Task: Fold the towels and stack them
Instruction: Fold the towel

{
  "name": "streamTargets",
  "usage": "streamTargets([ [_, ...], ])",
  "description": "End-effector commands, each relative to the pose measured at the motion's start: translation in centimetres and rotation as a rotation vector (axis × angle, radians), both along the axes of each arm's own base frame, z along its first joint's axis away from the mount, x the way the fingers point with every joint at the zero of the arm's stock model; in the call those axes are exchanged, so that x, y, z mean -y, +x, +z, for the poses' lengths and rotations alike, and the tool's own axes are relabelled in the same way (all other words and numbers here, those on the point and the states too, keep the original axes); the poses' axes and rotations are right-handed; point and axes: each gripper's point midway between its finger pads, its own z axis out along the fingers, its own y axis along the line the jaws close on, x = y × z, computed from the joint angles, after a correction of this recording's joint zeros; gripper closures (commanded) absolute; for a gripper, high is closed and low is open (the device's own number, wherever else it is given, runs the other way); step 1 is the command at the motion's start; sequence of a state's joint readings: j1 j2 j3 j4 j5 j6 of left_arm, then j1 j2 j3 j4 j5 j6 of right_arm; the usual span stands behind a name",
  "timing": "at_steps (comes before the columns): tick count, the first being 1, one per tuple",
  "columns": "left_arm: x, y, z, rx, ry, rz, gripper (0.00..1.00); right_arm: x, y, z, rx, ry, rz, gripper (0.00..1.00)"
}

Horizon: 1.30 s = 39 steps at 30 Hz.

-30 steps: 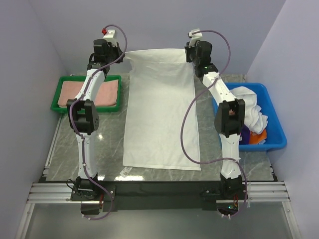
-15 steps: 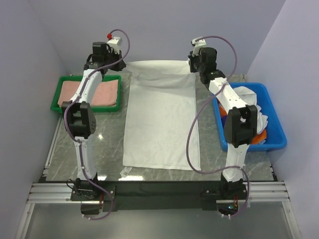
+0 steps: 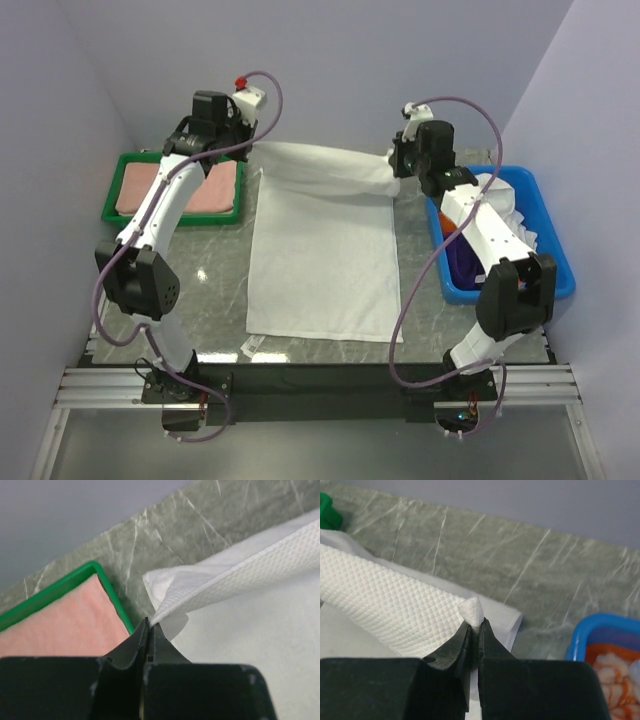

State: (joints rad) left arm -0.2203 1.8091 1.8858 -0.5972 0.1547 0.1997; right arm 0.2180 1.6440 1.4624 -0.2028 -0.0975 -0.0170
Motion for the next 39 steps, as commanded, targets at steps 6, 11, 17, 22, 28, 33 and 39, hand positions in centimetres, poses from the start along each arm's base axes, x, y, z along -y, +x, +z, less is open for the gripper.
streamTargets([
  [6,-3.0,-7.6,0.6,0.055,0.166,0.046,1.0,3.2,-6.5,-2.4,-0.12,0.107,-0.186,1.0],
  [11,-2.6,-11.7,-0.5,0.116,0.133,0.002,1.0,4.0,-9.6,-4.2,-0.156,0.171,-0.261,1.0],
  [17,-1.8,-15.0,-1.0,0.087,-0.018,0.031,1.0,4.1,-13.6,-6.1,-0.193,0.237,-0.276,1.0],
  [22,-2.6,-17.4,-4.5,-0.057,-0.115,0.159,1.0,4.1,-16.9,-7.1,-0.204,0.277,-0.257,1.0],
  [28,-3.5,-21.0,-8.3,-0.22,-0.165,0.267,0.99,3.7,-19.6,-8.8,-0.24,0.317,-0.234,1.0],
  [33,-2.6,-22.9,-10.6,-0.341,-0.209,0.268,0.99,3.4,-21.6,-11.5,-0.325,0.347,-0.251,1.0],
  [39,-2.0,-23.8,-12.0,-0.469,-0.187,0.26,0.99,2.9,-23.7,-13.9,-0.414,0.399,-0.261,1.0],
])
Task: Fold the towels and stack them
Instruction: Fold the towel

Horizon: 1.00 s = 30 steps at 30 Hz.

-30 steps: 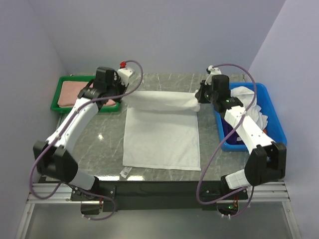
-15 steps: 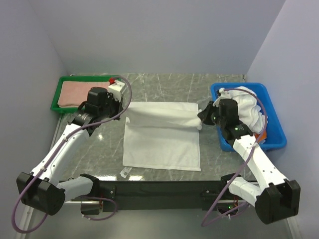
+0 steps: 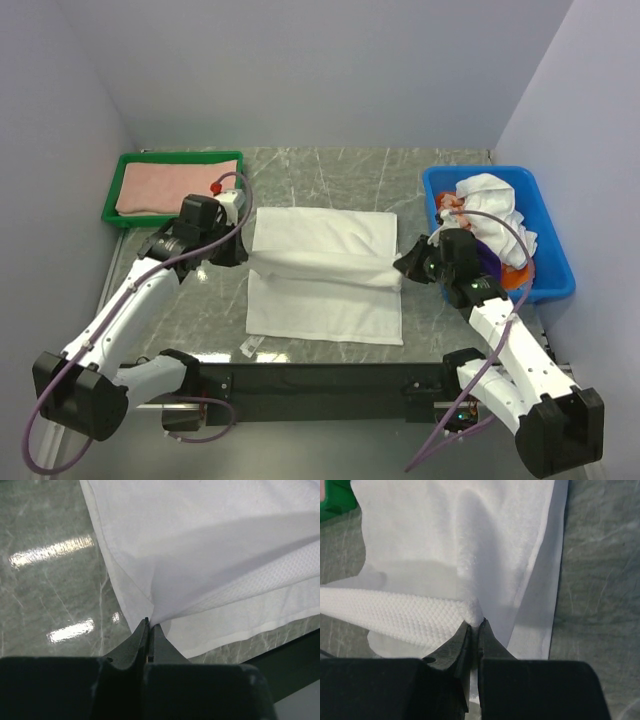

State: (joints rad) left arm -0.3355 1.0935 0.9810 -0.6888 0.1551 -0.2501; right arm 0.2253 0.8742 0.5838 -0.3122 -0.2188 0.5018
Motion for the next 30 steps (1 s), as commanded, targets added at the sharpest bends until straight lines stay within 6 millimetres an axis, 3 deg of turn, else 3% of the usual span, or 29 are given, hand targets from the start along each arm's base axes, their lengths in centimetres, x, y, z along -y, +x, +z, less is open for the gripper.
streamTargets([
  [1,-2.2,0.0,-0.9,-0.078,0.085,0.081,0.99,2.3,-0.9,-2.2,-0.078,-0.054,-0.106,1.0],
  [8,-2.5,0.1,-1.2,-0.171,0.167,0.031,0.99,3.2,-2.3,-5.8,-0.235,-0.132,-0.113,1.0],
  [12,-2.0,0.1,-2.3,-0.225,0.205,-0.032,0.99,3.0,-2.6,-7.2,-0.291,-0.152,-0.07,0.99],
  [18,-0.3,-0.5,-4.1,-0.29,0.269,-0.129,0.96,3.4,-2.9,-8.1,-0.341,-0.202,-0.051,0.97],
  [23,0.7,-0.9,-3.6,-0.269,0.28,-0.173,0.91,3.1,-3.1,-8.3,-0.33,-0.191,-0.039,0.92],
  [26,0.8,-1.1,-2.9,-0.251,0.278,-0.176,0.81,2.8,-3.7,-8.6,-0.348,-0.186,-0.014,0.8],
  [27,0.9,-1.1,-2.2,-0.233,0.266,-0.174,0.67,2.6,-3.9,-8.4,-0.343,-0.181,-0.001,0.67],
  [30,1.0,-1.5,-0.6,-0.198,0.241,-0.18,0.41,2.3,-4.3,-7.5,-0.323,-0.18,0.026,0.47],
])
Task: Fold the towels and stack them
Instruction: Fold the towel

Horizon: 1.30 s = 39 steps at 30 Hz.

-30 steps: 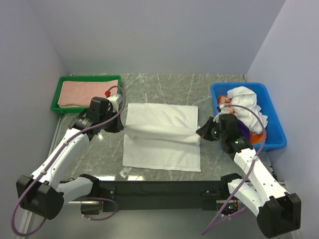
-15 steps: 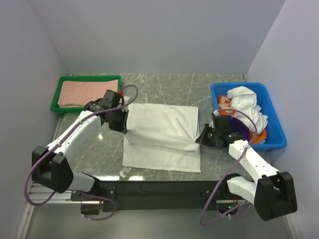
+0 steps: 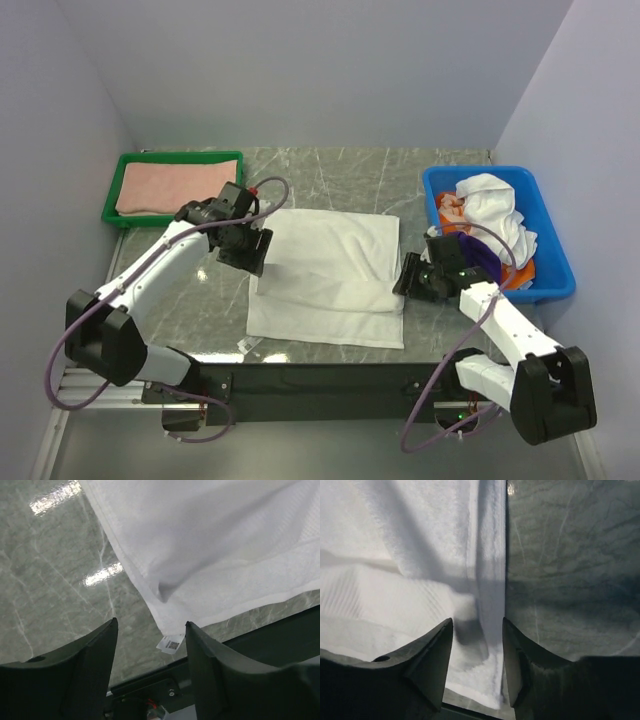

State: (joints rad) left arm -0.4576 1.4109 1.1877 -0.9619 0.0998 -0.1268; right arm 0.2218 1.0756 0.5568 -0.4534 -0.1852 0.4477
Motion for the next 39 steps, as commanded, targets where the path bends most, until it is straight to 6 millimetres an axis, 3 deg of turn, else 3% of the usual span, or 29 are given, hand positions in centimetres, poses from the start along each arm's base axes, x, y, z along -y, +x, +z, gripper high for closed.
streamTargets([
  [1,-0.6,0.0,4.1,0.104,-0.02,0.006,0.37,0.5,-0.3,2.0,0.063,-0.029,0.025,0.42],
  [3,-0.7,-0.2,5.5,0.133,-0.029,0.005,0.28,0.5,0.2,4.0,0.135,-0.026,0.028,0.31],
  [6,-0.9,0.5,7.5,0.203,-0.047,0.035,0.24,0.3,1.8,7.2,0.254,-0.024,0.038,0.29],
  [11,0.8,4.3,11.2,0.392,-0.177,0.126,0.21,-0.7,5.6,10.7,0.368,0.015,0.025,0.32],
  [13,1.9,6.4,12.0,0.432,-0.245,0.183,0.24,-1.8,7.2,10.8,0.354,0.043,0.021,0.35],
  [17,4.2,10.9,10.1,0.422,-0.295,0.265,0.32,-3.1,10.7,10.1,0.332,0.02,-0.011,0.39],
  [18,4.6,11.7,9.5,0.417,-0.304,0.281,0.38,-3.0,11.5,8.3,0.283,-0.024,-0.024,0.41],
  [19,4.8,12.4,8.8,0.414,-0.303,0.299,0.42,-3.3,12.5,8.5,0.284,-0.036,-0.028,0.42],
  [21,5.6,14.4,6.3,0.383,-0.298,0.319,0.44,-3.8,13.3,6.0,0.211,-0.07,-0.04,0.45],
  [26,7.0,18.2,-0.3,0.285,-0.248,0.361,0.5,-5.5,16.6,3.9,0.166,-0.034,-0.064,0.49],
  [27,7.0,18.8,-1.0,0.277,-0.244,0.37,0.5,-5.7,16.9,2.0,0.116,-0.044,-0.066,0.49],
  [29,6.5,20.6,-3.0,0.267,-0.215,0.414,0.51,-6.2,18.6,2.0,0.111,-0.045,-0.079,0.49],
  [30,6.3,21.3,-3.4,0.269,-0.213,0.428,0.51,-6.2,19.0,0.2,0.07,-0.059,-0.085,0.49],
  [32,5.8,23.1,-4.7,0.263,-0.212,0.466,0.5,-6.6,20.9,0.2,0.066,-0.035,-0.104,0.49],
  [33,5.7,23.8,-5.2,0.26,-0.215,0.476,0.5,-6.5,21.3,-1.4,0.027,-0.036,-0.111,0.49],
  [35,5.1,25.6,-6.3,0.26,-0.217,0.503,0.5,-6.5,23.5,-1.0,0.031,-0.006,-0.138,0.48],
  [36,5.1,26.2,-6.7,0.258,-0.226,0.508,0.5,-6.6,23.9,-2.3,0.001,-0.004,-0.141,0.48],
  [38,4.7,28.1,-7.7,0.263,-0.24,0.533,0.49,-6.6,26.3,-1.1,0.031,0.012,-0.158,0.47],
  [39,4.5,28.9,-8.0,0.267,-0.243,0.543,0.48,-6.6,27.0,-2.1,0.016,0.006,-0.164,0.47],
])
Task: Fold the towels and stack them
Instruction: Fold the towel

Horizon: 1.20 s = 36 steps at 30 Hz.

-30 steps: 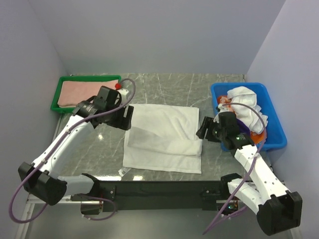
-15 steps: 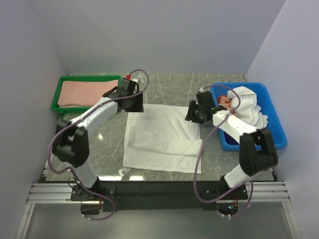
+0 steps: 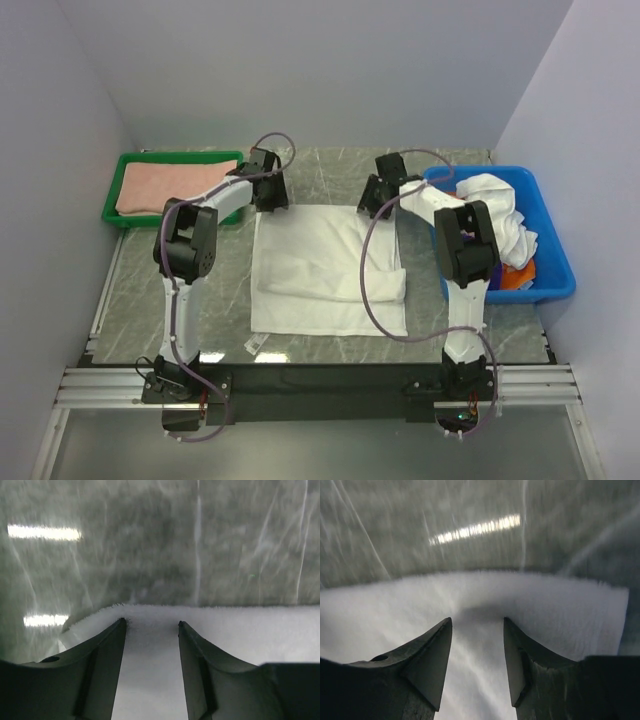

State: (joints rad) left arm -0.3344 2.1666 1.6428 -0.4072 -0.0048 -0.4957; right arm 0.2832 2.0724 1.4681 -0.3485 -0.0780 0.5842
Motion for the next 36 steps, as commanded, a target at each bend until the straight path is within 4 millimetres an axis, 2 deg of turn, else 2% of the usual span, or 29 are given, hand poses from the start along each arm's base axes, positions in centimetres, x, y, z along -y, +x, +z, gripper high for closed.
streamTargets([
  [1,-0.6,4.8,1.2,0.095,-0.064,0.062,0.47,0.2,4.8,1.6,0.056,0.033,-0.058,0.46],
  [2,-0.7,6.1,0.9,0.107,-0.078,0.072,0.46,0.4,5.7,1.6,0.056,0.035,-0.066,0.46],
  [3,-0.6,6.8,0.9,0.106,-0.109,0.076,0.45,0.3,6.4,0.3,0.037,0.038,-0.069,0.45],
  [4,-1.4,7.8,1.0,0.117,-0.126,0.092,0.45,-0.1,8.5,2.1,0.085,0.061,-0.071,0.44],
  [5,-1.5,9.1,1.0,0.137,-0.15,0.102,0.43,-0.2,9.3,2.3,0.089,0.076,-0.075,0.44],
  [6,-2.5,10.0,1.1,0.147,-0.161,0.12,0.42,-0.4,10.8,2.6,0.111,0.096,-0.073,0.44],
  [7,-2.3,10.5,1.3,0.153,-0.192,0.106,0.4,-0.6,11.4,2.8,0.12,0.109,-0.067,0.43],
  [10,-1.8,12.4,3.8,0.218,-0.262,0.063,0.32,-1.5,12.8,4.8,0.191,0.146,-0.018,0.41],
  [11,-1.7,12.6,6.0,0.262,-0.27,0.045,0.3,-1.7,13.1,5.9,0.232,0.147,0.01,0.4],
  [12,-1.4,12.7,7.6,0.296,-0.284,0.03,0.24,-1.6,12.5,7.4,0.257,0.143,0.021,0.39],
  [13,-1.3,12.0,8.3,0.3,-0.294,0.023,0.22,-1.5,12.3,8.3,0.28,0.133,0.026,0.38],
  [14,-1.0,11.4,12.4,0.358,-0.325,0.013,0.2,-1.3,11.9,11.6,0.35,0.122,0.045,0.35],
  [15,-1.0,10.8,14.0,0.379,-0.338,0.013,0.16,-0.9,10.8,11.1,0.334,0.105,0.051,0.34],
  [16,-1.0,9.8,14.3,0.376,-0.341,0.02,0.14,-1.0,10.0,11.9,0.345,0.097,0.062,0.32],
  [17,-1.2,8.6,18.3,0.432,-0.354,0.026,0.09,-0.7,9.0,14.3,0.382,0.078,0.083,0.29],
  [18,-1.0,7.6,19.6,0.446,-0.353,0.031,0.07,-0.7,7.8,13.6,0.355,0.06,0.097,0.27],
  [19,-1.3,6.2,19.1,0.418,-0.333,0.051,0.05,-0.7,6.8,13.8,0.349,0.045,0.112,0.27],
  [20,-1.5,4.6,22.0,0.454,-0.328,0.056,0.04,-0.5,5.3,14.9,0.347,0.021,0.137,0.27],
  [21,-2.1,3.8,22.4,0.459,-0.295,0.092,0.05,0.1,4.0,13.8,0.309,-0.004,0.141,0.27],
  [22,-1.9,1.5,22.8,0.438,-0.28,0.095,0.04,0.2,2.9,13.5,0.296,-0.02,0.155,0.27],
  [23,-1.9,0.4,22.7,0.426,-0.271,0.101,0.04,0.7,1.7,14.5,0.305,-0.024,0.161,0.27],
  [24,-1.6,-0.6,22.5,0.416,-0.257,0.1,0.03,0.9,0.1,12.9,0.264,-0.032,0.178,0.27],
  [26,-2.1,-3.3,21.0,0.365,-0.224,0.095,0.06,1.5,-1.8,13.0,0.261,-0.049,0.203,0.29],
  [27,-2.2,-4.2,20.3,0.341,-0.213,0.094,0.07,1.9,-3.1,11.5,0.226,-0.061,0.216,0.3],
  [29,-2.9,-6.3,18.8,0.299,-0.186,0.077,0.08,2.3,-4.2,10.9,0.216,-0.081,0.245,0.34],
  [31,-3.9,-8.6,17.8,0.275,-0.149,0.069,0.08,2.4,-5.6,9.4,0.177,-0.09,0.286,0.35],
  [33,-4.5,-10.2,17.7,0.272,-0.134,0.057,0.08,2.4,-6.3,8.1,0.141,-0.087,0.303,0.35],
  [34,-5.8,-11.1,18.0,0.298,-0.097,0.084,0.08,2.2,-6.6,7.7,0.131,-0.081,0.315,0.35],
  [36,-6.9,-11.9,18.3,0.334,-0.054,0.087,0.07,2.4,-6.9,6.7,0.112,-0.086,0.319,0.34],
])
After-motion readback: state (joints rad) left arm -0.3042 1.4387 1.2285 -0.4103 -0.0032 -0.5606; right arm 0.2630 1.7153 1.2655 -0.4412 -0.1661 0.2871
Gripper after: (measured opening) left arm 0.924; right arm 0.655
